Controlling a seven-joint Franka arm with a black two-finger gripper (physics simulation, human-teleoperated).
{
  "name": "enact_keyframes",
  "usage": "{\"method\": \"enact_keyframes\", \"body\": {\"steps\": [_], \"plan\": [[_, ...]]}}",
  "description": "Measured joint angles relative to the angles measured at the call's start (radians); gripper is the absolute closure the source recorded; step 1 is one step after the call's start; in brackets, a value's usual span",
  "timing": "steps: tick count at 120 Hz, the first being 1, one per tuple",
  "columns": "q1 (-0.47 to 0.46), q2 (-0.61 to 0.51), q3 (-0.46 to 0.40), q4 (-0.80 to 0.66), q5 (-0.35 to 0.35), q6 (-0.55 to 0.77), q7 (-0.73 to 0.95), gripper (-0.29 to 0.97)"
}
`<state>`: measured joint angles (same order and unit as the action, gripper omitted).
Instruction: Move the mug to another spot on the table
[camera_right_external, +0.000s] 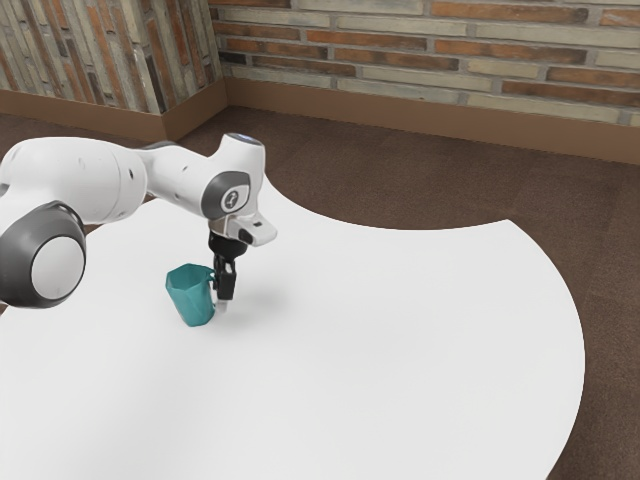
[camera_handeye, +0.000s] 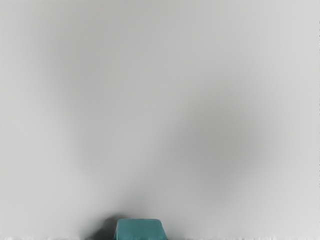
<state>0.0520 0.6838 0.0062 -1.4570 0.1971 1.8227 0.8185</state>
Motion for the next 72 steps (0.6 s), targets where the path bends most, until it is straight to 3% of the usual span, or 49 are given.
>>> {"method": "enact_keyframes", "body": {"steps": [44,72], "plan": [[-0.001,0.000,0.000,0.005,0.005,-0.009,-0.008,0.42],[-0.001,0.000,0.002,0.007,0.005,-0.006,-0.013,0.50]]}}
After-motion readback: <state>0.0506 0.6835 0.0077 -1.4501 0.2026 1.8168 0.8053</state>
